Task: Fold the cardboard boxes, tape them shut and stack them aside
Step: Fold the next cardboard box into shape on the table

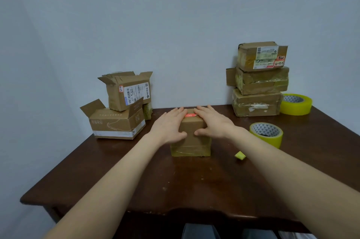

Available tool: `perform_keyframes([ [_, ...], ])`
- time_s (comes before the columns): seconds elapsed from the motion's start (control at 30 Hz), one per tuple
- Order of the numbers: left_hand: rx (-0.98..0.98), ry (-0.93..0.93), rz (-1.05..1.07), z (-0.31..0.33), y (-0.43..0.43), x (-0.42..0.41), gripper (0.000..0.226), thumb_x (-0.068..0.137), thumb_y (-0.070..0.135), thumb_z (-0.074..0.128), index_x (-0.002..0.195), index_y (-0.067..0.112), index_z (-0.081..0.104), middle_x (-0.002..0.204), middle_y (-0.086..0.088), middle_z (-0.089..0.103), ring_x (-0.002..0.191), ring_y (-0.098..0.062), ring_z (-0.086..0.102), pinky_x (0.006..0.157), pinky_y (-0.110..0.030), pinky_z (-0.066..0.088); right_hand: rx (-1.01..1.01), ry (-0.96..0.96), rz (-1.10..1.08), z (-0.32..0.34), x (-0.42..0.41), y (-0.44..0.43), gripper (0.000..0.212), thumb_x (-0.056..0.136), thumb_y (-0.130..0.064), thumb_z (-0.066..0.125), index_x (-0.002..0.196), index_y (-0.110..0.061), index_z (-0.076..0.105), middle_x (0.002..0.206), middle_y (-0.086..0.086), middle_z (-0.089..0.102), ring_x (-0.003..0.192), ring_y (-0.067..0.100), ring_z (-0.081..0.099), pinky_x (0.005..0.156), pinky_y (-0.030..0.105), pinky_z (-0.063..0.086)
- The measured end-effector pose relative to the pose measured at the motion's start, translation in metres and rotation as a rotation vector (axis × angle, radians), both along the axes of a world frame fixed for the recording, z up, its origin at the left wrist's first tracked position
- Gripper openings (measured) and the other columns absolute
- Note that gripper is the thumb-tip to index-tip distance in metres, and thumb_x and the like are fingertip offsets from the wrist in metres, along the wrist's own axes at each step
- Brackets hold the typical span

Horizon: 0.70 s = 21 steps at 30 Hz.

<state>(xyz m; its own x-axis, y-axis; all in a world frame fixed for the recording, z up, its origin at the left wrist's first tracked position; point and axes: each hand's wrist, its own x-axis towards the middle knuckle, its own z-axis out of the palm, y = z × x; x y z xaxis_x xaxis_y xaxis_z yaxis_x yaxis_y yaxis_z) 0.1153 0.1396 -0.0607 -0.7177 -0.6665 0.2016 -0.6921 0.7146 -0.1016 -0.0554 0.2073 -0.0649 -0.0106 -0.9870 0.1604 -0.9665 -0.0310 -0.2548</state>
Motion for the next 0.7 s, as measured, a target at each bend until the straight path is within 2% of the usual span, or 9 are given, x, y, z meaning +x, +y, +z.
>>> perform_keyframes([
  [0.13,0.07,-0.036,0.025,0.01,0.004,0.0,0.078,0.088,0.042,0.051,0.152,0.019,0.012,0.16,0.0,0.011,0.147,-0.015,0.011,0.119,-0.043,0.011,0.046,-0.042,0.004,0.002,-0.001,0.001,0.099,0.078,-0.042,0.074,0.153,-0.02,0.012,0.161,-0.001,0.006,0.148,0.021,0.007,0.117,0.044,0.022],
  [0.23,0.09,0.008,0.035,0.013,0.009,-0.002,0.065,0.095,0.038,0.038,0.153,0.02,0.014,0.16,0.001,0.011,0.147,-0.015,0.01,0.119,-0.043,0.009,0.046,-0.126,-0.02,0.001,-0.003,0.006,0.107,0.076,-0.035,0.075,0.154,-0.022,0.003,0.161,-0.001,0.001,0.148,0.018,0.011,0.116,0.041,0.026],
  [0.37,0.06,0.062,0.022,0.017,0.016,-0.007,0.051,0.102,0.033,0.023,0.151,0.022,0.02,0.159,0.001,0.017,0.147,-0.017,0.013,0.118,-0.043,0.01,0.036,-0.173,-0.049,0.002,-0.009,0.012,0.099,0.078,-0.018,0.062,0.153,-0.024,-0.003,0.162,0.001,0.002,0.147,0.019,0.014,0.115,0.039,0.028],
  [0.57,0.009,0.125,0.015,0.027,0.034,-0.035,0.05,0.102,0.034,0.023,0.15,0.021,0.023,0.158,0.0,0.022,0.146,-0.017,0.016,0.118,-0.04,0.012,-0.073,-0.207,-0.159,0.01,-0.025,0.032,0.078,0.086,-0.009,0.05,0.153,-0.02,0.012,0.159,0.003,0.017,0.143,0.023,0.025,0.111,0.041,0.034],
  [0.7,0.003,0.286,-0.093,0.03,0.06,-0.075,0.046,0.1,0.025,0.031,0.145,0.019,0.036,0.151,0.001,0.036,0.139,-0.017,0.031,0.11,-0.036,0.029,-0.131,-0.208,-0.334,0.007,-0.053,0.05,0.064,0.089,-0.01,0.048,0.149,-0.019,0.028,0.15,0.009,0.03,0.136,0.029,0.035,0.108,0.042,0.036],
])
